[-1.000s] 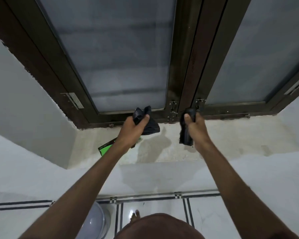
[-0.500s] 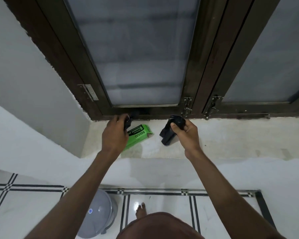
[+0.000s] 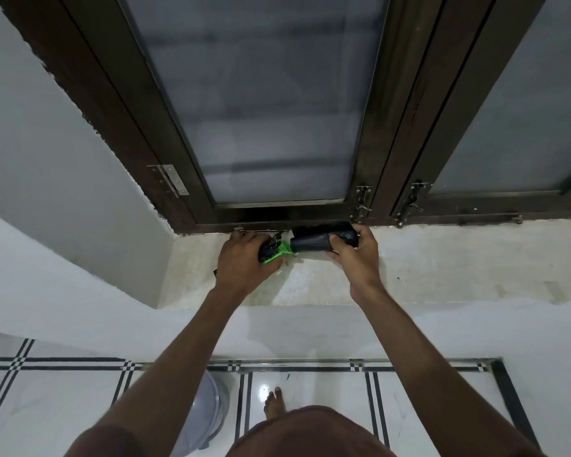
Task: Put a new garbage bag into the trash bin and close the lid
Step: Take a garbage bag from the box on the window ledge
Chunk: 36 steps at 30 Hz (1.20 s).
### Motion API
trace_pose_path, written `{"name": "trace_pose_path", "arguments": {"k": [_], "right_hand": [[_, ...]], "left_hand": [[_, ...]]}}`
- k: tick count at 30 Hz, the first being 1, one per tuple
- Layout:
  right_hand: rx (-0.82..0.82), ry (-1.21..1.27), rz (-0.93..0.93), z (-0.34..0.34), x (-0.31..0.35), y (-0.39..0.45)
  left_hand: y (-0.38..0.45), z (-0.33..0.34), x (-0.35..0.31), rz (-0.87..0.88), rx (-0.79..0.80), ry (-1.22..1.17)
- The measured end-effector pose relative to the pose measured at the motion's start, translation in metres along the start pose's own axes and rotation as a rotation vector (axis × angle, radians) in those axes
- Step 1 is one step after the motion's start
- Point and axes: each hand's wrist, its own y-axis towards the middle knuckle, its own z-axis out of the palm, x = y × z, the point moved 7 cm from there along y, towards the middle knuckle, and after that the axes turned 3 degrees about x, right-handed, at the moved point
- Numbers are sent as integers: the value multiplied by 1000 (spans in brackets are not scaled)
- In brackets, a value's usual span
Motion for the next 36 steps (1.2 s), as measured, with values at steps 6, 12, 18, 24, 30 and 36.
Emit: {"name": "trace_pose_path", "arguments": {"k": [6, 12, 18, 24, 30, 36], "right_hand": [[-118, -135, -41, -8, 1, -2], [-40, -129, -29, -2, -4, -3], [24, 16, 37, 1, -12, 1], [-32, 63, 52, -3, -13, 3], [73, 114, 32, 13, -6, -4], [217, 9, 45, 35, -14, -5]], "left_hand": [[-6, -14, 5, 33, -72, -119], [-2, -6, -1, -1, -18, -10], [0, 10, -11, 55, 96, -67], [1, 7, -6, 77, 107, -247], [-4, 1, 5, 4, 78, -564], [-12, 1, 8, 20, 58, -543]]}}
